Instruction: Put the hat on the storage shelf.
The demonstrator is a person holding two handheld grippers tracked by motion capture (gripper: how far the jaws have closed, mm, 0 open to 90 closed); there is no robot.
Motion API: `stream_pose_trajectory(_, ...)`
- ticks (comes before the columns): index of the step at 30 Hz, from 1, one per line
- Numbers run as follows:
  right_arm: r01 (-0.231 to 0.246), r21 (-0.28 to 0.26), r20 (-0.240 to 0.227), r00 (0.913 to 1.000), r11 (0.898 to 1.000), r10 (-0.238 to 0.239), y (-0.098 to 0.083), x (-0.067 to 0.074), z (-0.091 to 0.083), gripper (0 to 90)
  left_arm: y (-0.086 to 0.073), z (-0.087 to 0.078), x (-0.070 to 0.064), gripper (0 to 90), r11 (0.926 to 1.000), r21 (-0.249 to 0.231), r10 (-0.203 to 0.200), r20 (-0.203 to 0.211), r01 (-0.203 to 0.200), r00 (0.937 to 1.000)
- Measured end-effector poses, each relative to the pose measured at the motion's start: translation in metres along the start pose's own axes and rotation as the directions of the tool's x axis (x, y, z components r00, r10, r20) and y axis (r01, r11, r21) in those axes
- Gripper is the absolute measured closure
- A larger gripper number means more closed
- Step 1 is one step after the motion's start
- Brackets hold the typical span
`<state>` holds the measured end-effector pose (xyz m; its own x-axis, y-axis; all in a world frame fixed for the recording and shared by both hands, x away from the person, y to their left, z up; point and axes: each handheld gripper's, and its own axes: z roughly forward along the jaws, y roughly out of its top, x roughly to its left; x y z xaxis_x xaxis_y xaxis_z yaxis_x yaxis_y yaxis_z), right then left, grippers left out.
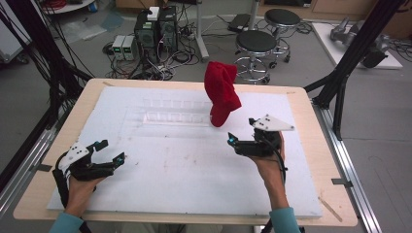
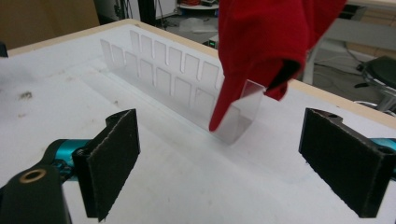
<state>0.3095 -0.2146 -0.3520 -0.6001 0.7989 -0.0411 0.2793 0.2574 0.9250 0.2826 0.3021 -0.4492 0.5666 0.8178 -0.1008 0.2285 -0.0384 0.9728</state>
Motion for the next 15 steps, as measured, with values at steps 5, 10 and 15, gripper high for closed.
stream_pose_trajectory(5,-0.011,-0.060,0.026,0.9996,0.998,0.012,-0.024,-0.005,-0.028,11.5,0.000,-0.001,0.000,11.6,1.0000,-0.004,0.003,0.001,-0.003,1.0000)
stream_pose_trajectory(10,-0.035,-0.109,0.048,0.9980,0.993,0.040,-0.049,-0.011,-0.045,11.5,-0.001,-0.002,-0.001,11.6,0.9997,-0.023,0.004,-0.002,-0.004,1.0000)
stream_pose_trajectory(15,-0.044,-0.172,0.071,0.9959,0.984,0.057,-0.073,-0.013,-0.055,11.5,-0.002,-0.004,-0.001,11.6,0.9990,-0.044,0.012,-0.010,-0.013,0.9999)
